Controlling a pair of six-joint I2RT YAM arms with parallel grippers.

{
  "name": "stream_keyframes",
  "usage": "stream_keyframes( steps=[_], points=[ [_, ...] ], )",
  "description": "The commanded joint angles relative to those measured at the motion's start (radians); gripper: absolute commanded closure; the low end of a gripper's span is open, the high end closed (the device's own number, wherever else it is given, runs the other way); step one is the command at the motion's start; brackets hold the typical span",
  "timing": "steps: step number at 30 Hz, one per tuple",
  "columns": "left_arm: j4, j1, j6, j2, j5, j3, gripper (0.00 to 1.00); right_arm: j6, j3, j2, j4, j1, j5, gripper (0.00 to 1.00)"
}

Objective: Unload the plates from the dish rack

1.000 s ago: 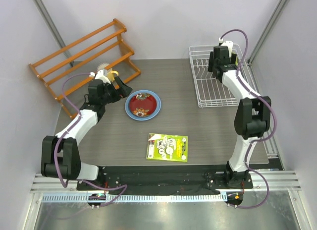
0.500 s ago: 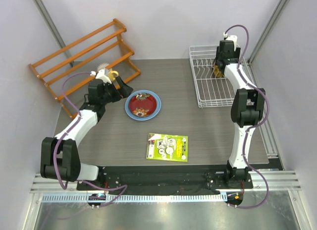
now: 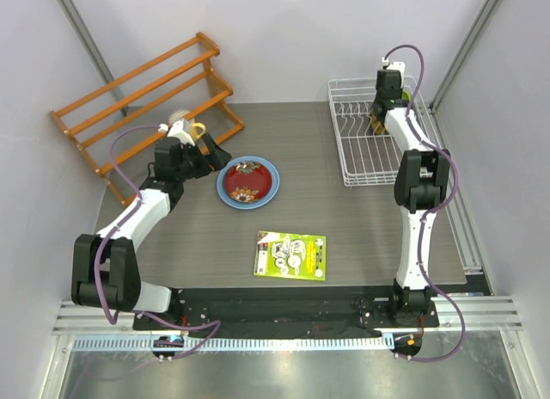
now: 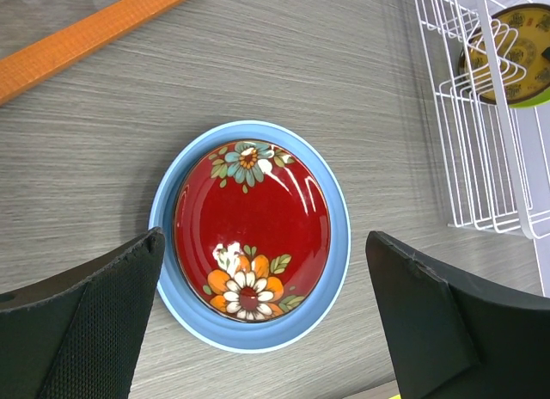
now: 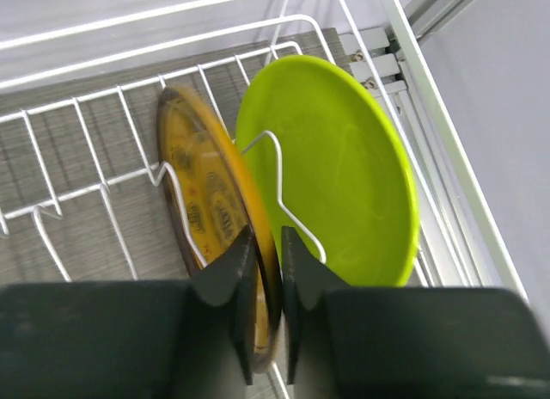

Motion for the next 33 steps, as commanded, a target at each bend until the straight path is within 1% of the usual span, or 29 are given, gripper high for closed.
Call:
stream_keyframes(
  steps=[1, 2, 6, 8, 11, 12, 14, 15, 18, 22, 24, 28, 29, 31, 32, 33],
  points=[
    [0.014, -0.004, 0.024, 0.003, 0.018, 0.037, 0.0, 0.0, 0.063, -0.004, -0.001, -0.005, -0.005, 0.92],
    [0.012, -0.004, 0.024, 0.003, 0.018, 0.039, 0.01, 0.005, 0.063, -0.008, -0.001, -0.005, -0.008, 0.96],
    [0.015, -0.005, 0.021, 0.003, 0.018, 0.037, 0.01, 0.013, 0.058, -0.026, -0.004, -0.004, -0.018, 0.98],
    [0.015, -0.004, 0.021, 0.003, 0.017, 0.032, 0.01, 0.011, 0.056, -0.036, -0.002, -0.001, 0.005, 0.99],
    [0.014, -0.005, 0.023, 0.005, 0.012, 0.029, 0.01, -0.013, 0.056, -0.062, 0.007, 0.014, 0.086, 0.99],
    [0.011, -0.005, 0.024, 0.003, 0.007, 0.029, 0.0, -0.038, 0.05, -0.079, 0.014, 0.027, 0.152, 0.99],
    [0.008, -0.005, 0.027, 0.005, 0.003, 0.029, 0.01, -0.067, 0.04, -0.102, 0.049, 0.042, 0.206, 0.99],
    [0.003, -0.005, 0.03, 0.006, 0.003, 0.031, 0.0, -0.094, 0.023, -0.112, 0.068, 0.054, 0.265, 0.99],
    [-0.005, -0.007, 0.033, 0.011, 0.004, 0.039, 0.01, -0.139, -0.011, -0.166, 0.134, 0.071, 0.338, 0.99],
    [-0.006, -0.008, 0.033, 0.002, 0.0, 0.034, 0.01, -0.225, -0.01, -0.226, 0.157, 0.09, 0.435, 0.99],
    [-0.008, -0.008, 0.035, -0.003, 0.001, 0.034, 0.01, -0.239, -0.01, -0.247, 0.162, 0.091, 0.453, 0.99],
    [0.003, -0.011, 0.027, 0.0, 0.013, 0.032, 0.01, -0.242, -0.062, -0.338, 0.157, 0.108, 0.452, 0.99],
    [0.017, -0.01, 0.02, 0.0, 0.018, 0.032, 0.01, -0.204, -0.075, -0.385, 0.133, 0.12, 0.423, 0.99],
    [0.032, -0.01, 0.006, 0.011, 0.041, 0.034, 0.01, -0.127, -0.103, -0.427, 0.067, 0.126, 0.36, 0.99],
    [0.05, -0.01, -0.008, 0.019, 0.052, 0.035, 0.0, -0.059, -0.117, -0.474, 0.003, 0.14, 0.285, 0.99],
    [0.06, -0.01, -0.017, 0.023, 0.061, 0.037, 0.0, -0.021, -0.159, -0.496, -0.019, 0.148, 0.254, 0.99]
  ],
)
